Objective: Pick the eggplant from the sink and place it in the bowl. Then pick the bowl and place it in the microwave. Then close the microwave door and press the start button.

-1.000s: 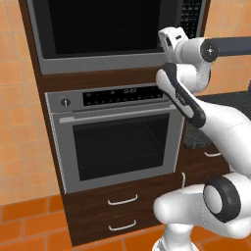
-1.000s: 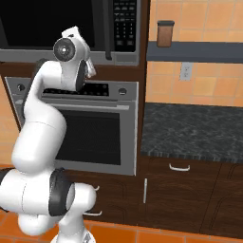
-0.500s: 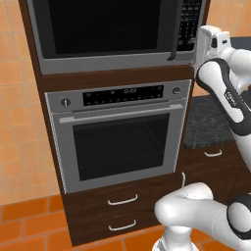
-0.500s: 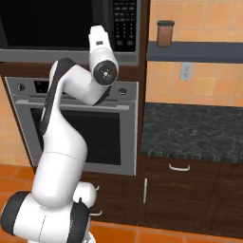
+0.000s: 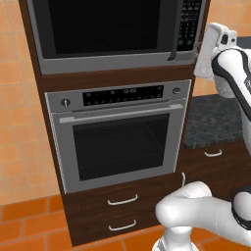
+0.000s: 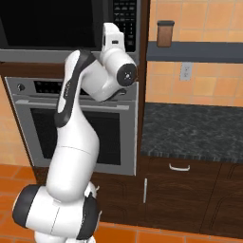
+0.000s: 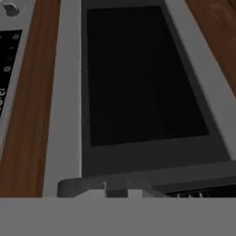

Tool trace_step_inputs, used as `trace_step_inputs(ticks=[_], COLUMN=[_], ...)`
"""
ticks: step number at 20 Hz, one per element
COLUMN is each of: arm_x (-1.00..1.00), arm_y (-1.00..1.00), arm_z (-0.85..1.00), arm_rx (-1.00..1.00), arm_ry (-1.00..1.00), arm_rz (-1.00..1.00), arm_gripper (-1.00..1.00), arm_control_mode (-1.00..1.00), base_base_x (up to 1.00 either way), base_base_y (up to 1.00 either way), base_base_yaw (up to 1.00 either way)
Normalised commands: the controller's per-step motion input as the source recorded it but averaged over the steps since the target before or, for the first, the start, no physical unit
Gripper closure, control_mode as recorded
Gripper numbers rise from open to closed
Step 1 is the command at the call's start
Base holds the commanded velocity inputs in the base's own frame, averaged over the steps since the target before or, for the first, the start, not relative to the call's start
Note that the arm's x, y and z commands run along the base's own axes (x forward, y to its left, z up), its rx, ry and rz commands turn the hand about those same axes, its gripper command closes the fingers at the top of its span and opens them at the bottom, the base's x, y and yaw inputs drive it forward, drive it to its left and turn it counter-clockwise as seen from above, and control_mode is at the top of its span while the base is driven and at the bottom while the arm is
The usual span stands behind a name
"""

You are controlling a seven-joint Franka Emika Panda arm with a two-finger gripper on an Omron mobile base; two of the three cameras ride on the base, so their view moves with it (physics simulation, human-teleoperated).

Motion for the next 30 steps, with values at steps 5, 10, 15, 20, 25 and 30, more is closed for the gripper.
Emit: trace_step_inputs(ticks=[5,10,15,20,25,30], arm_x=[0.63,0.45,0.4,0.27,0.25,0.19], arm_y=[-0.03,-0.18,0.0,-0.04,0.0,-0.01], arm_z=[-0.11,-0.05,0.0,0.0,0.0,0.0], arm_rx=[0.01,0.0,0.0,0.0,0.0,0.0], arm_ry=[0.0,-0.01,0.0,0.0,0.0,0.0], arm_rz=[0.01,0.0,-0.03,-0.03,-0.02,-0.01], arm_gripper=[1.0,1.0,1.0,1.0,1.0,1.0], arm_control_mode=[-1.0,-1.0,-1.0,-1.0,-1.0,-1.0], base_base_x=[0.0,0.0,0.0,0.0,0.0,0.0], base_base_y=[0.0,0.0,0.0,0.0,0.0,0.0], base_base_yaw=[0.0,0.0,0.0,0.0,0.0,0.0])
